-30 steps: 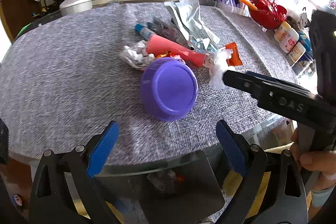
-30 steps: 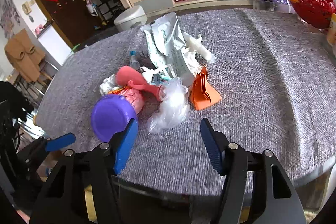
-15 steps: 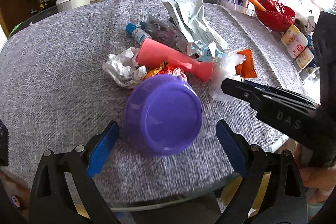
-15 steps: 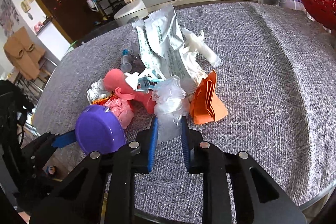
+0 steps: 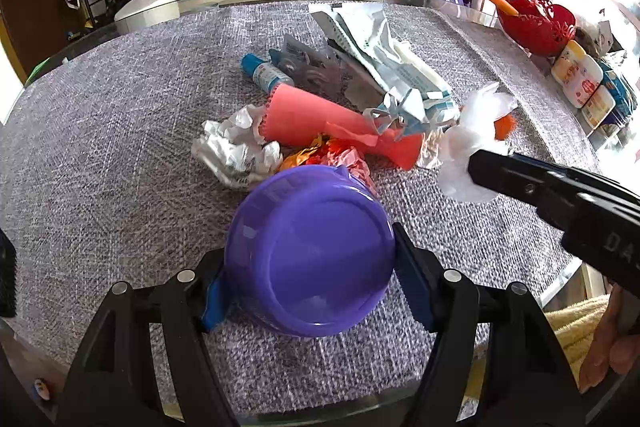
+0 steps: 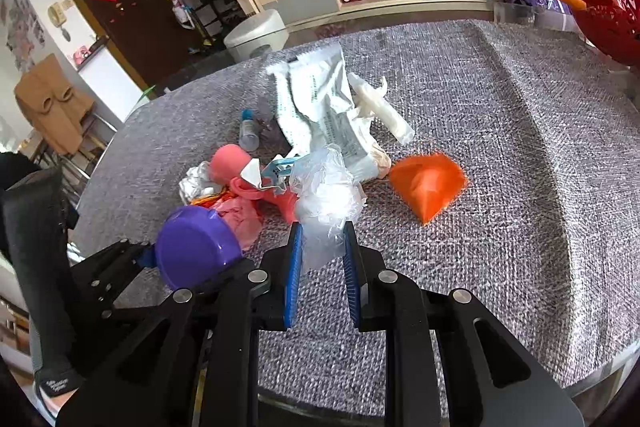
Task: Collect trash
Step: 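Lower the purple lid and white bag into the grey bin and open both tools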
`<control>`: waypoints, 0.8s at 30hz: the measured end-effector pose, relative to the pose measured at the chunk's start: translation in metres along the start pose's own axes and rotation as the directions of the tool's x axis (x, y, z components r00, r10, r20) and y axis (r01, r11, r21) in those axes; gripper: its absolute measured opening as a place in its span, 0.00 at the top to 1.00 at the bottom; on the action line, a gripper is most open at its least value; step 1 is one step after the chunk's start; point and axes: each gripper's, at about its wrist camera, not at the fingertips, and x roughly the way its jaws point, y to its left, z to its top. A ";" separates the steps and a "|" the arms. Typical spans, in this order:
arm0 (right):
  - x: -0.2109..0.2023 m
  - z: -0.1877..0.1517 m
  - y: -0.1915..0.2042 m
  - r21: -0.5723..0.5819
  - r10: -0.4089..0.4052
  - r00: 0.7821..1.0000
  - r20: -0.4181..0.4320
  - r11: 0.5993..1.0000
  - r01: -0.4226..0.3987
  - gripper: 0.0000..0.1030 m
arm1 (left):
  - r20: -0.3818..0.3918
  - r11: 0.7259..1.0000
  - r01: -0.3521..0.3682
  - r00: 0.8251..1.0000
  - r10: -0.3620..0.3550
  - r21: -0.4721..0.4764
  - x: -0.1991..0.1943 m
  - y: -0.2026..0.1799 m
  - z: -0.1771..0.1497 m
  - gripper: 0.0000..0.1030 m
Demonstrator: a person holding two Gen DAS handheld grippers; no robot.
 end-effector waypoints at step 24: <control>-0.086 -0.058 0.043 -0.066 -0.001 0.997 0.083 0.998 0.006 0.80 | 0.123 0.999 0.051 0.991 -0.052 0.014 -0.132 -0.002 -0.069 0.36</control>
